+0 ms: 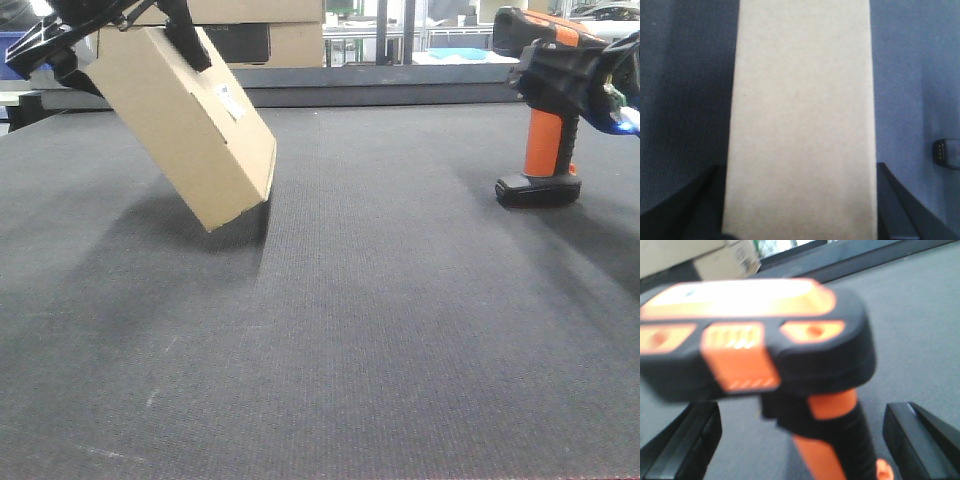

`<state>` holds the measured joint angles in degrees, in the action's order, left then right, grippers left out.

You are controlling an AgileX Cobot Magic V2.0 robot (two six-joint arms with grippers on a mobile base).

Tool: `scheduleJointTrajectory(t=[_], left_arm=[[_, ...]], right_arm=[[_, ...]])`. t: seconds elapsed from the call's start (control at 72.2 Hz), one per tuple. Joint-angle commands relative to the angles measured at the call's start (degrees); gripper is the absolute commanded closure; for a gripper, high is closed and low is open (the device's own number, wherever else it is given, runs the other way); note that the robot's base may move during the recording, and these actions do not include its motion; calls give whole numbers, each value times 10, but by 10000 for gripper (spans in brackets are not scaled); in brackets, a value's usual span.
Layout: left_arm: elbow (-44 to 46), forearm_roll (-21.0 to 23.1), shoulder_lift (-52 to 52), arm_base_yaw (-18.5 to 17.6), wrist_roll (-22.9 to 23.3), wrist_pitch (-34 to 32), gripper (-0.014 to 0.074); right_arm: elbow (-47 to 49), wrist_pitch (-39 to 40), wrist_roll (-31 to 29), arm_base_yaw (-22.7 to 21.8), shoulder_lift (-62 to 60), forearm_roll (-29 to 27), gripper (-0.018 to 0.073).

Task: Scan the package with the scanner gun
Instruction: 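Close the right gripper around the scanner gun's head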

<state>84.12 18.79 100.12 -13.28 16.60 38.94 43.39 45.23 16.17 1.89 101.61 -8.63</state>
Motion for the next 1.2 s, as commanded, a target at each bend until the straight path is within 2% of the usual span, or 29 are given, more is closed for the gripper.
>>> scheduleJointTrajectory(t=[0.0, 0.941, 1.038, 1.093, 1.19], left_arm=[[1, 3, -2, -4, -1, -7, 708], [1, 3, -2, -4, -1, -6, 708], [1, 3, -2, -4, -1, -6, 708], [1, 3, -2, -4, -1, -6, 708], [1, 4, -2, -4, -1, -3, 708]], right_arm=[[12, 14, 0, 1, 13, -16, -10], [53, 22, -2, 1, 41, -22, 1], [53, 22, -2, 1, 41, -22, 76], [53, 22, -2, 1, 41, -22, 151], [53, 22, -2, 1, 41, -22, 344]])
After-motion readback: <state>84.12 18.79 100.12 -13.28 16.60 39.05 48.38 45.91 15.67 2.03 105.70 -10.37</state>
